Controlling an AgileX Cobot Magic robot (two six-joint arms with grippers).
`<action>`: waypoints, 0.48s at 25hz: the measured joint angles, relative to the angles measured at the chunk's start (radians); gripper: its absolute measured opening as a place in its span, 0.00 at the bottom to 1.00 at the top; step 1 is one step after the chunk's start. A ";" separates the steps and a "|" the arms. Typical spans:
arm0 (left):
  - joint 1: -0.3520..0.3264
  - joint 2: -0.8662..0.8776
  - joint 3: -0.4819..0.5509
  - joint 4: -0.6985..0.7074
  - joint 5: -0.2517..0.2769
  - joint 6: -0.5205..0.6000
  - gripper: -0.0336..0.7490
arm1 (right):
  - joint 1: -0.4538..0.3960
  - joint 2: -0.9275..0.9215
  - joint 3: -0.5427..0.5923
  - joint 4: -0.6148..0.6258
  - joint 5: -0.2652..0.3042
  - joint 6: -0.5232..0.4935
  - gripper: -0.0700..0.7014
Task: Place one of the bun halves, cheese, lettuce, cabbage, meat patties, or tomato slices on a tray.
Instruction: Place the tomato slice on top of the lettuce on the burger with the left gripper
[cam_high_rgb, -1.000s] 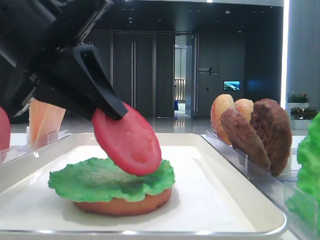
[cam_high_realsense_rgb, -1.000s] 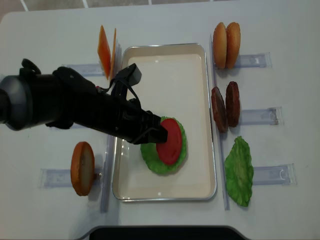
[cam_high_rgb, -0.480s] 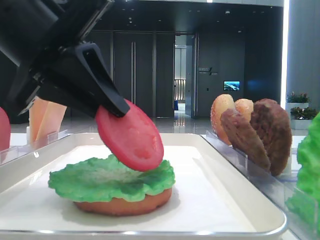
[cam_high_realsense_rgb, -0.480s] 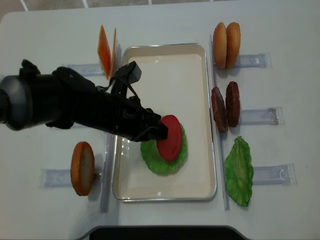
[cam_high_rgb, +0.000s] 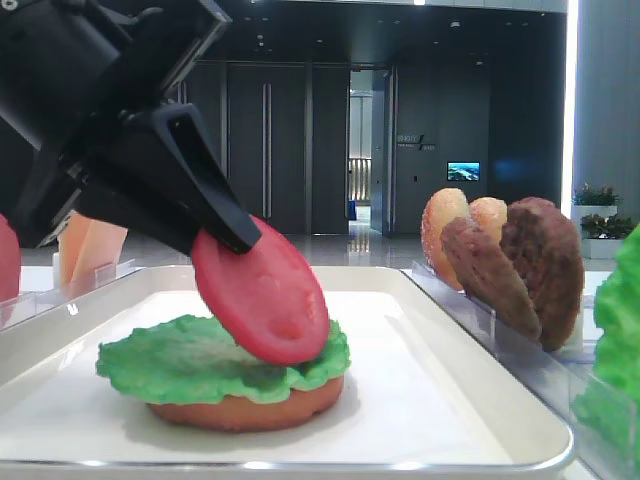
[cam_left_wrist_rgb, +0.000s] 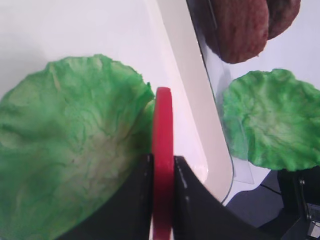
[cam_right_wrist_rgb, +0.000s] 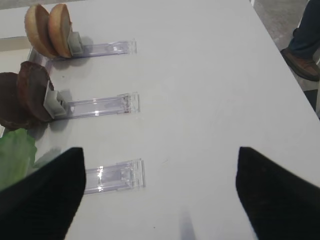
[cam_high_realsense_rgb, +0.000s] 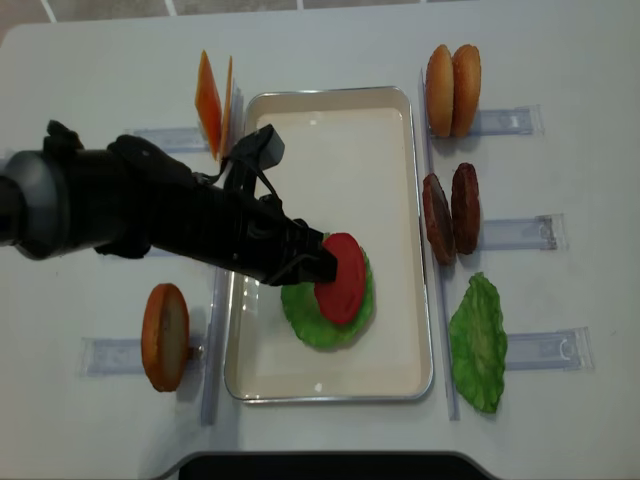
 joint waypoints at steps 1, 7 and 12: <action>0.000 0.007 0.000 0.000 0.000 0.000 0.12 | 0.000 0.000 0.000 0.000 0.000 0.000 0.84; 0.000 0.009 0.000 -0.003 0.001 0.008 0.12 | 0.000 0.000 0.000 0.000 0.000 0.000 0.84; 0.000 0.009 0.000 0.002 0.001 0.009 0.14 | 0.000 0.000 0.000 0.000 0.000 0.000 0.84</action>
